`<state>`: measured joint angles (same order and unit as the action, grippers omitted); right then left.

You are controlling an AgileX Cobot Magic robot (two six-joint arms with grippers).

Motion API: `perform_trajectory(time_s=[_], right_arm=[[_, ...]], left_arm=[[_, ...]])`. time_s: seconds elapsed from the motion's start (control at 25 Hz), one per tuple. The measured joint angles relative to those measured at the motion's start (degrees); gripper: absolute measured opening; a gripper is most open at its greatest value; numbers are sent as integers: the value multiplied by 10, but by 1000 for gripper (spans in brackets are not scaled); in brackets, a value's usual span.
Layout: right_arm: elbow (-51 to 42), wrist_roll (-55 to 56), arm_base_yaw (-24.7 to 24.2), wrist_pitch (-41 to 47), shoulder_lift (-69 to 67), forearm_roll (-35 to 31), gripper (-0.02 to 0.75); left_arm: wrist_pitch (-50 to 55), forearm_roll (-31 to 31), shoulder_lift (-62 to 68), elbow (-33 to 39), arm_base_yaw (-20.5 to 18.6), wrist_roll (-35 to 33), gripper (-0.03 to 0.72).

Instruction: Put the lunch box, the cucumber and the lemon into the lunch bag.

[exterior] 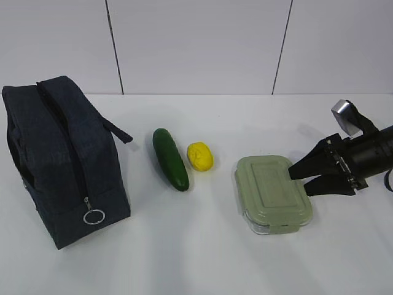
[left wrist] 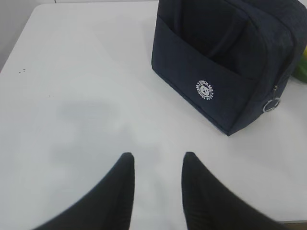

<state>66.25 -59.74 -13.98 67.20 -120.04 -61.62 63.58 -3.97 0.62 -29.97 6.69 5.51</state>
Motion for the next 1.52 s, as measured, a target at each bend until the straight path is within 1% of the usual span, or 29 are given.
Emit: perform_trajectory(time_s=[0.08,0.16,0.4,0.72,1.08,1.36,1.52], right_arm=[[0,0,0,0,-1,0,580],[0,0,0,0,-2,0,592],[0,-1,0,0,-4,-1,593],[21,11,0,-2,-52,-2,591],[21,19,0,-2,-53,-12,589],[21,22,21,-2,-53,-14,589],[21,22,24,-2,-53,-15,589]], left_arm=[[0,0,0,0,0,0,243],[0,0,0,0,0,0,243],[0,0,0,0,0,0,242],[0,0,0,0,0,0,242],[0,0,0,0,0,0,243],[0,0,0,0,0,0,242],[0,0,0,0,0,0,242]])
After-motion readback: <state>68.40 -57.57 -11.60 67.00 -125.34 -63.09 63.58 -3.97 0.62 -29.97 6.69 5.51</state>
